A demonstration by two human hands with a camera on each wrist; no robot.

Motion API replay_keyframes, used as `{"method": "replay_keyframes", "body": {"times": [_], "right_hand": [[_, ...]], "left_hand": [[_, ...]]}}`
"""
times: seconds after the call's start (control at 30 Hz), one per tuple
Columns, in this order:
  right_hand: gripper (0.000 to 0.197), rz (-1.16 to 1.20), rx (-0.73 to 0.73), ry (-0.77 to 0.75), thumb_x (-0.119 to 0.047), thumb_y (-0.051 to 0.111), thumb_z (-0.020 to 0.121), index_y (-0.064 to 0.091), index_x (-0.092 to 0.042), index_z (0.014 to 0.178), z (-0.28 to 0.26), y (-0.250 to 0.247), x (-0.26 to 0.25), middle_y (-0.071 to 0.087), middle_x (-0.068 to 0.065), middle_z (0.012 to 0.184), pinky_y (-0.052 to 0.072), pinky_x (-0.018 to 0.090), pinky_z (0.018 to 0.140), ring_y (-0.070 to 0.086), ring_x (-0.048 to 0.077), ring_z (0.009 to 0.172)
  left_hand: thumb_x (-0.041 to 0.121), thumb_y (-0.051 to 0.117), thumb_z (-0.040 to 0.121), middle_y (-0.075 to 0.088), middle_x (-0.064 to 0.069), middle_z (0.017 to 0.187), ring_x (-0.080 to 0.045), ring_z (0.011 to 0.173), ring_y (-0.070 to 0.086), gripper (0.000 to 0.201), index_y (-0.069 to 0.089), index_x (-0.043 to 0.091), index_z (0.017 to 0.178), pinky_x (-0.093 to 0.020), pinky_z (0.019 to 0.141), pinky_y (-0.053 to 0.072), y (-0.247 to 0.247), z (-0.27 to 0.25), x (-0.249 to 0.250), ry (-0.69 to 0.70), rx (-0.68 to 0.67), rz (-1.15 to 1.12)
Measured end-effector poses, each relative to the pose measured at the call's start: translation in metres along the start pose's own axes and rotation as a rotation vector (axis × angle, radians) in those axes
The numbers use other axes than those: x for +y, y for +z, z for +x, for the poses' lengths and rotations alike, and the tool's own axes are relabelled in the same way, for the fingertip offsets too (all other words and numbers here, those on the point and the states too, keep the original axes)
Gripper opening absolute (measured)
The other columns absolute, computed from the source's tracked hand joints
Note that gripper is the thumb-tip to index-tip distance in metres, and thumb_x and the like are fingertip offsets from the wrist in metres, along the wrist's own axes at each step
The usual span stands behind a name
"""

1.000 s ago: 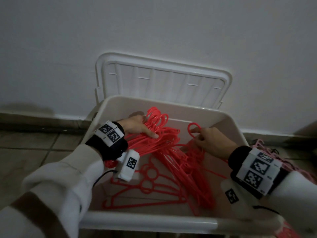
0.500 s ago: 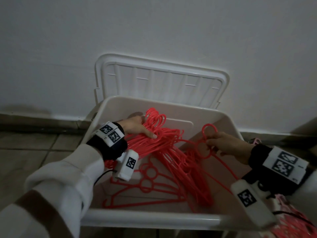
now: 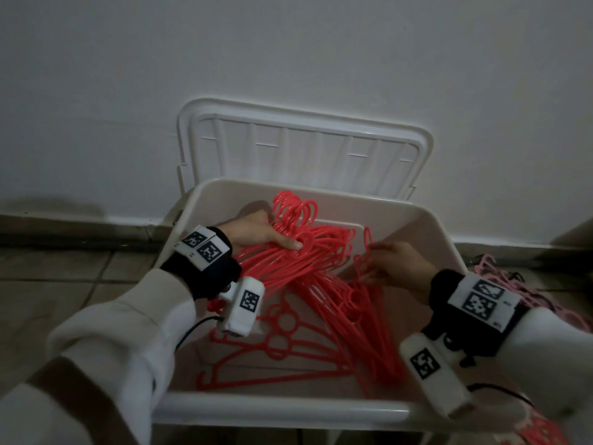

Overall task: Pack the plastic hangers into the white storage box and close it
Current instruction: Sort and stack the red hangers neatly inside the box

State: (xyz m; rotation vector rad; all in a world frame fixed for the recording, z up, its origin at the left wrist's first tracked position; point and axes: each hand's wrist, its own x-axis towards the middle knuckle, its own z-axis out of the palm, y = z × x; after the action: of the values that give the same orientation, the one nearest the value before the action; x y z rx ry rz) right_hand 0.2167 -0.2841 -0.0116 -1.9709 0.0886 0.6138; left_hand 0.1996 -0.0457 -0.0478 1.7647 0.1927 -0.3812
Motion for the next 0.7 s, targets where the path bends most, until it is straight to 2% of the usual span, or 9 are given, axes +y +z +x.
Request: {"method": "replay_keyframes", "body": {"times": [0.03,0.1,0.17,0.23,0.3,0.47,0.53,0.63,0.7], "right_hand": [[0.028,0.054,0.009,-0.017,0.013,0.039,0.091,0.047,-0.002,0.114,0.001,0.001,0.001,0.059,0.007,0.046,0.038,0.012,0.03,0.054,0.007,0.03],[0.027,0.095,0.008,-0.041,0.01,0.045,0.089,0.052,-0.001,0.113,0.001,0.008,0.002,0.06,0.001,0.043,0.033,0.009,0.031,0.052,0.007,0.032],[0.02,0.089,-0.016,-0.044,0.008,0.052,0.086,0.055,-0.003,0.103,0.004,0.021,0.005,0.063,-0.002,0.047,0.033,0.013,0.036,0.052,0.011,0.036],[0.017,0.115,-0.024,-0.064,0.011,0.057,0.083,0.053,-0.004,0.089,0.008,0.034,0.006,0.062,-0.003,0.044,0.034,0.014,0.033,0.049,0.007,0.032],[0.019,0.171,-0.017,-0.107,0.015,0.056,0.082,0.051,-0.003,0.083,0.011,0.046,0.004,0.058,-0.004,0.04,0.037,0.012,0.032,0.05,0.001,0.03],[0.021,0.284,-0.052,-0.166,0.011,0.056,0.084,0.054,0.004,0.103,0.022,0.064,-0.006,0.064,0.002,0.052,0.05,0.016,0.042,0.06,0.007,0.041],[0.027,0.317,-0.038,-0.183,0.009,0.06,0.082,0.052,0.008,0.108,0.028,0.068,-0.009,0.065,0.01,0.061,0.053,0.019,0.046,0.061,0.009,0.042],[0.018,0.309,-0.102,-0.209,0.01,0.064,0.078,0.051,0.0,0.085,0.033,0.069,-0.007,0.063,0.006,0.05,0.052,0.018,0.044,0.06,0.009,0.04],[0.021,0.268,-0.151,-0.234,0.011,0.067,0.075,0.05,-0.002,0.074,0.033,0.068,-0.006,0.063,0.004,0.047,0.053,0.018,0.046,0.061,0.009,0.041]], "left_hand": [[0.008,0.079,0.07,0.07,-0.017,0.101,-0.03,0.093,0.068,0.041,0.066,0.001,0.108,-0.04,0.086,0.055,0.0,0.0,0.0,-0.006,-0.006,0.005],[0.01,0.079,0.069,0.071,-0.017,0.102,-0.03,0.094,0.068,0.04,0.066,0.003,0.107,-0.041,0.088,0.054,0.001,0.0,0.0,-0.011,-0.021,0.016],[0.009,0.078,0.071,0.07,-0.017,0.102,-0.029,0.094,0.068,0.034,0.067,0.006,0.103,-0.04,0.088,0.053,0.002,0.0,0.0,-0.015,-0.039,0.015],[0.008,0.077,0.072,0.07,-0.018,0.103,-0.029,0.094,0.067,0.029,0.067,0.007,0.1,-0.04,0.089,0.053,0.004,-0.001,-0.001,-0.009,-0.053,0.007],[0.01,0.079,0.07,0.069,-0.018,0.104,-0.031,0.097,0.067,0.037,0.067,0.005,0.104,-0.043,0.092,0.052,0.005,-0.001,-0.002,0.001,-0.07,0.01],[0.036,0.09,0.049,0.072,-0.01,0.102,-0.026,0.097,0.068,0.064,0.069,0.011,0.105,-0.043,0.093,0.051,0.009,0.002,-0.005,-0.012,-0.087,0.054],[0.035,0.091,0.046,0.073,-0.009,0.099,-0.025,0.096,0.068,0.062,0.071,0.012,0.099,-0.043,0.094,0.051,0.007,0.002,-0.005,-0.016,-0.076,0.075],[0.02,0.089,0.053,0.073,-0.011,0.096,-0.026,0.092,0.069,0.049,0.071,0.008,0.097,-0.043,0.091,0.053,0.004,-0.001,-0.004,-0.05,-0.06,0.068],[0.019,0.089,0.05,0.072,-0.014,0.096,-0.028,0.091,0.069,0.053,0.069,0.006,0.098,-0.045,0.088,0.054,0.004,0.0,-0.005,-0.065,-0.054,0.083]]}}
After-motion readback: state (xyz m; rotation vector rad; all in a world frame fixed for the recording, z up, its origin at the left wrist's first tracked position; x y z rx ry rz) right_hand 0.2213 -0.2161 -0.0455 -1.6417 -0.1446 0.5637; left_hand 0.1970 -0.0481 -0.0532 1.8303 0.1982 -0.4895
